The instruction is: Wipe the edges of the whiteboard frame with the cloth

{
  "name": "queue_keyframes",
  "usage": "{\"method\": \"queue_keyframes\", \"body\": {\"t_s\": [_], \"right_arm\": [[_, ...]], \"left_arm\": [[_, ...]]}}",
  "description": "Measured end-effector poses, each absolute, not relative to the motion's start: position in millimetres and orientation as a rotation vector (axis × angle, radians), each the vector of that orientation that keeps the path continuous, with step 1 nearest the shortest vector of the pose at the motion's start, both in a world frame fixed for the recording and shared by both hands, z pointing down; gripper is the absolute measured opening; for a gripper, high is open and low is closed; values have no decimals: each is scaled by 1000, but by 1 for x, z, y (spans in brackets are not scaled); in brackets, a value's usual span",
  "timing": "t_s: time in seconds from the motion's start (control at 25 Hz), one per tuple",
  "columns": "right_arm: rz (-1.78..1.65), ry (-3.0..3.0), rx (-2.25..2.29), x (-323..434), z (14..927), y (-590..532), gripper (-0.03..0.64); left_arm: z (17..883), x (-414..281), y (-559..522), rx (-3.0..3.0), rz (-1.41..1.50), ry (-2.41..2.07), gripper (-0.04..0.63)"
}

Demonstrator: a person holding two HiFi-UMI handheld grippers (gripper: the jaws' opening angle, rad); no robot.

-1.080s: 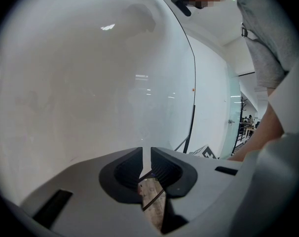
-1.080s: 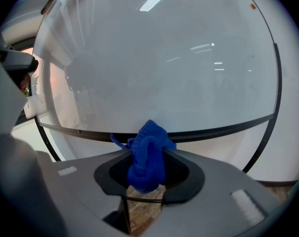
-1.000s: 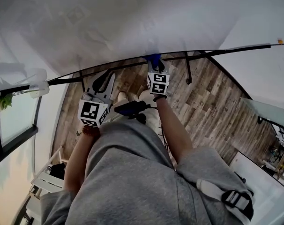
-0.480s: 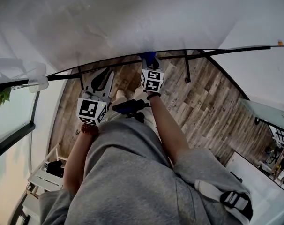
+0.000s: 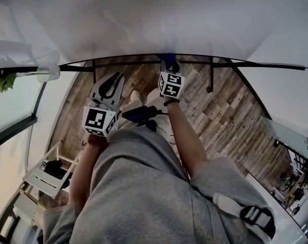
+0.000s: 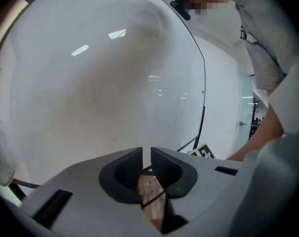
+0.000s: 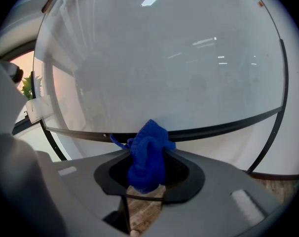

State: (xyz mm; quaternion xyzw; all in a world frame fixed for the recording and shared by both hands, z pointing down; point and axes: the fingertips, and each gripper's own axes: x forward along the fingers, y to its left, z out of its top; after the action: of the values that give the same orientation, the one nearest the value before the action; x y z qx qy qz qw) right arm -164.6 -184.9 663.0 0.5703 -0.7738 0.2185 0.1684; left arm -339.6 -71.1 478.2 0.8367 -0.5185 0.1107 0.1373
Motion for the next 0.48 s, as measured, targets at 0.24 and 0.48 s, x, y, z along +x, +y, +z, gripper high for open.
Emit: {"method": "queue_keyframes", "body": {"t_s": [0.24, 0.48], "right_arm": [[630, -2212, 1614, -179, 662, -183, 144], [677, -2230, 1580, -200, 663, -179, 144]], "left_arm": [[478, -355, -69, 2392, 305, -1536, 57], [472, -363, -66, 2369, 296, -1569, 57]]}}
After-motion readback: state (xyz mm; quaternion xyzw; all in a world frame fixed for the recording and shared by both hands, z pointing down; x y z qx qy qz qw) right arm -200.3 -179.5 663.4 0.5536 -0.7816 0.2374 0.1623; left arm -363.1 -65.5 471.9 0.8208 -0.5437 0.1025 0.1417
